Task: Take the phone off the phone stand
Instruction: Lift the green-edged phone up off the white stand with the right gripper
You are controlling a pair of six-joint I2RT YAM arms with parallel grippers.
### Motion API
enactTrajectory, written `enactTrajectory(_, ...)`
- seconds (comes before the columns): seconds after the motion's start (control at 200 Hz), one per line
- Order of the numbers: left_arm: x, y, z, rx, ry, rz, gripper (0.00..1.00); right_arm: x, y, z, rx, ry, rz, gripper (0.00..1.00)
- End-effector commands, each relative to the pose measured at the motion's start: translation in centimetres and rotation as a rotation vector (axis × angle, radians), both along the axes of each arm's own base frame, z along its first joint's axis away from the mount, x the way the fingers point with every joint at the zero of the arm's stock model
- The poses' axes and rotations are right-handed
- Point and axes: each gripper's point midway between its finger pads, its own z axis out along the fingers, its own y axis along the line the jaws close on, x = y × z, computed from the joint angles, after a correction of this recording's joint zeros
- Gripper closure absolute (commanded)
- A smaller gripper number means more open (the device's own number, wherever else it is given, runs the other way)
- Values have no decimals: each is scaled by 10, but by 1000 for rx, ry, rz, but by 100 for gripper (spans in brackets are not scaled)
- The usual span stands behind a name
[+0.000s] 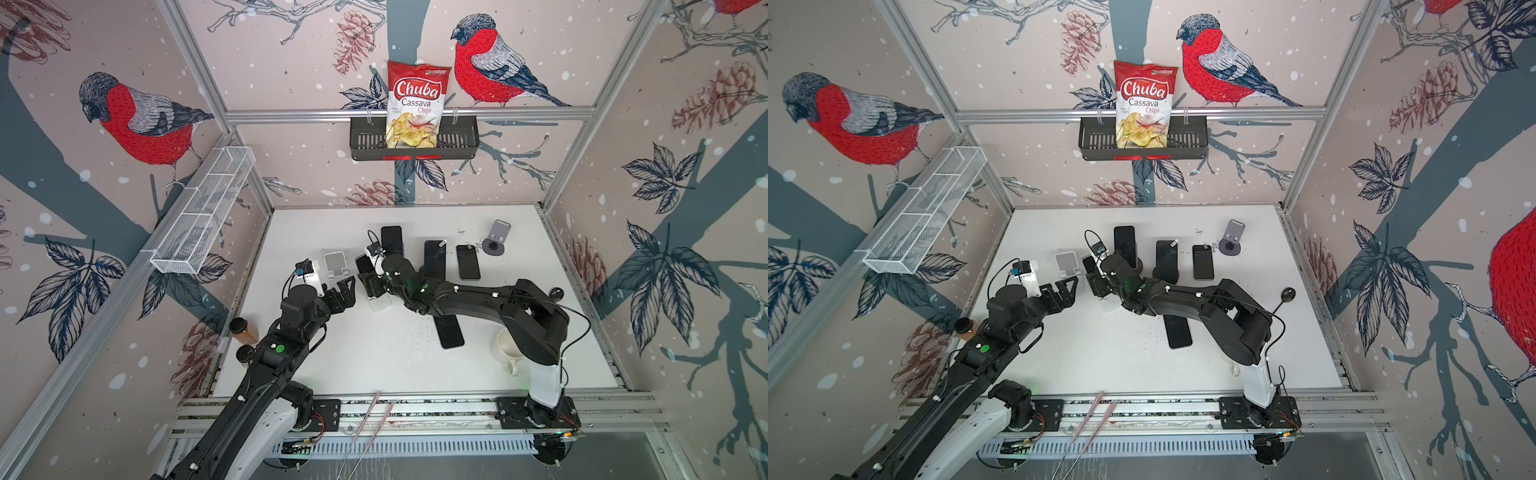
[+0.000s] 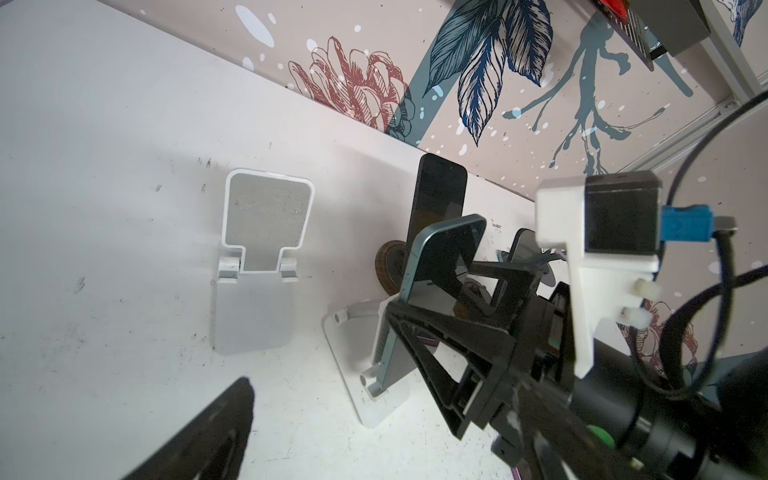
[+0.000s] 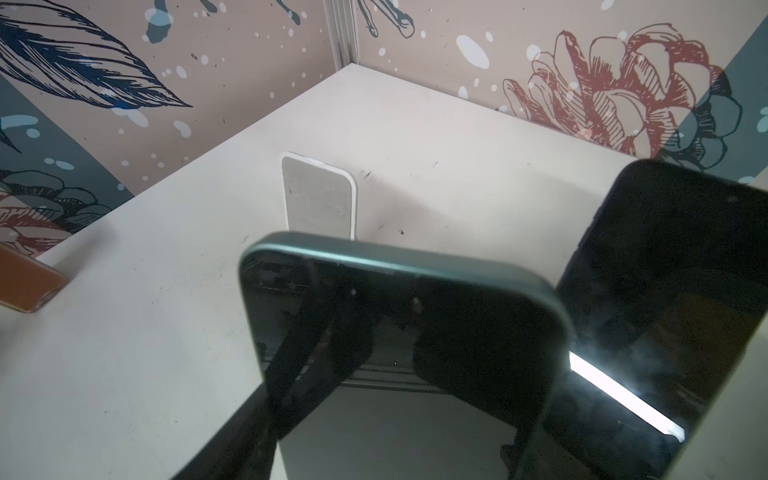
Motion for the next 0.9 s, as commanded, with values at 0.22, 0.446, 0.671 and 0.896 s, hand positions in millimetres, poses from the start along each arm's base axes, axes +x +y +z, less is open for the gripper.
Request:
enactTrajectory(0.22,1,-3,5,-3,-26,-12,3,-2,-6,33,64,-29,-19,33)
enactTrajectory(0.446,2,-3,3,2,-17,-14,3,-10,-21,46,89,-24,-33,33)
enactTrajectory(0.671,5,-10,-9,9,27,-42,3,-17,-34,51,74,-2,-46,33)
enactTrajectory(0.896,7,-23,-12,-14,34,-103,3,-23,-48,50,52,43,-69,34)
